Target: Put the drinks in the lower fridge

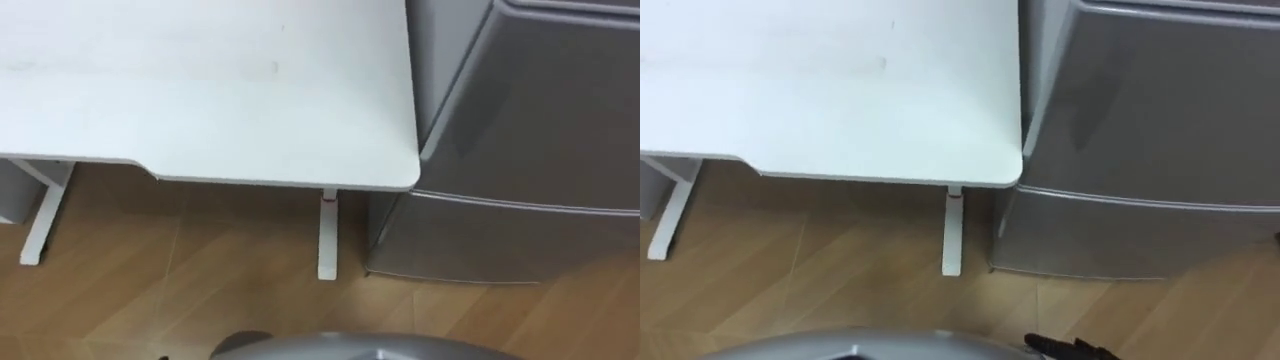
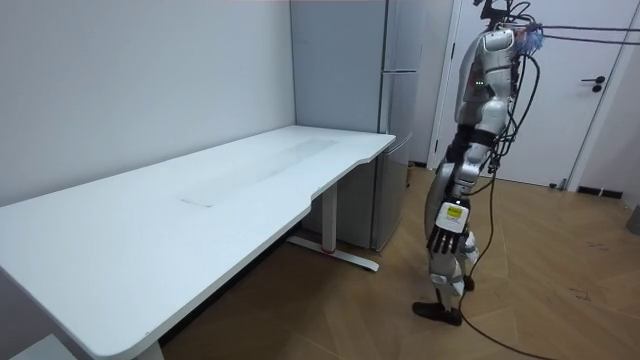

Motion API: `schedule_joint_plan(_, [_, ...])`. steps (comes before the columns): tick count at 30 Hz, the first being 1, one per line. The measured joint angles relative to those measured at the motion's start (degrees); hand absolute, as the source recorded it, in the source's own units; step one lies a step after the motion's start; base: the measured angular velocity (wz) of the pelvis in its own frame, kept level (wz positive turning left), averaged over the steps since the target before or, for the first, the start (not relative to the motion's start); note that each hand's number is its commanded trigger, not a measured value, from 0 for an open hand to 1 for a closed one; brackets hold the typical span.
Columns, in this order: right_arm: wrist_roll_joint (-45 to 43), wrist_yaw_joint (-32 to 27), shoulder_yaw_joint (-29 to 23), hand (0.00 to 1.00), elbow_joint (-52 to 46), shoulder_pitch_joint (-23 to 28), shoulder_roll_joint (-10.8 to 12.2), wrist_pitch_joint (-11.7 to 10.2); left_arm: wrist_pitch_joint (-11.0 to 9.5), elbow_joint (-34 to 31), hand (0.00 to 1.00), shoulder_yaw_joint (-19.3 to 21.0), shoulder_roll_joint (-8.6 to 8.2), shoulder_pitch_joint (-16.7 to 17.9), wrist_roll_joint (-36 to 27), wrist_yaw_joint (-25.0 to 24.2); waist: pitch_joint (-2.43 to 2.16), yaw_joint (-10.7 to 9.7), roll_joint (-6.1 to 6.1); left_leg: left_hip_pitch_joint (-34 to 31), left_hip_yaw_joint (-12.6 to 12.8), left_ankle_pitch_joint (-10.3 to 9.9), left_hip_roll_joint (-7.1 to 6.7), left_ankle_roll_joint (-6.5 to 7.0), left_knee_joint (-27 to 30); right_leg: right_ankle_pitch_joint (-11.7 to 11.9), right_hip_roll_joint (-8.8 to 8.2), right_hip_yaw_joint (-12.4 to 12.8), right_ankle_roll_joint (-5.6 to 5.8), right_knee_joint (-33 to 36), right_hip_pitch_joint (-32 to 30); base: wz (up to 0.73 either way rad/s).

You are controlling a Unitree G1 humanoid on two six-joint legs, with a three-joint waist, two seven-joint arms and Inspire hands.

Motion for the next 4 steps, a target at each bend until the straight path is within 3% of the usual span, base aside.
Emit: schedule_joint_plan(4, [0.3, -1.2, -0.1, 0.00, -0.1, 0.1, 0.0, 0.0, 0.0, 0.3, 0.00, 0.0, -0.07, -0.1, 0.0, 0.0, 0.18, -0.7, 0.41, 0.7, 0.7, 0.0, 0.06, 0.00, -1.1, 0.0, -0.06, 0.4, 0.00, 0.1, 0.2, -0.10])
